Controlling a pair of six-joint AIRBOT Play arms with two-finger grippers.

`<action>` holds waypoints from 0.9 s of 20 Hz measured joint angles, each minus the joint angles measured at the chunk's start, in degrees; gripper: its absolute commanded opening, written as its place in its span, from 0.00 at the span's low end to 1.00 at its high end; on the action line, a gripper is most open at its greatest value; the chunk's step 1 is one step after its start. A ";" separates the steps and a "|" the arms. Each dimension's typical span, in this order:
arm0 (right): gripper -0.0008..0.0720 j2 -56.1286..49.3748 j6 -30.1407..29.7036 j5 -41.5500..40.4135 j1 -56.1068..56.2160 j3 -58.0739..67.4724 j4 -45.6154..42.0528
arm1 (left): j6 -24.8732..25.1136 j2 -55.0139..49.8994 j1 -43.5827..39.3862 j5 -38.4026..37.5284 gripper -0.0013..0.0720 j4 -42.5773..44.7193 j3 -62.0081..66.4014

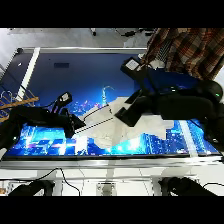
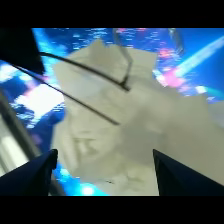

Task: Fold the clothes and pants, and hang the long-sleeved shirts on hangers.

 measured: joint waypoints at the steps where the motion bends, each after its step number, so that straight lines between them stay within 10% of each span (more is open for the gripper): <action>1: 0.93 1.05 -1.88 0.13 -0.02 0.09 -3.10 | 1.07 -0.07 -0.11 -0.52 0.05 -0.55 -0.90; 5: 0.93 3.32 -12.55 -0.26 -1.22 -0.31 -11.91 | 4.07 -0.11 -0.46 -1.55 0.05 -4.57 -3.67; 14: 0.92 -6.78 -31.52 2.93 -5.05 -6.82 -3.10 | 5.51 -0.11 -4.07 -2.03 0.05 -7.98 -4.85; 18: 0.09 -10.58 -32.94 7.28 -5.25 -7.34 -0.33 | 5.42 -0.11 -5.40 -3.08 0.05 -8.52 -4.85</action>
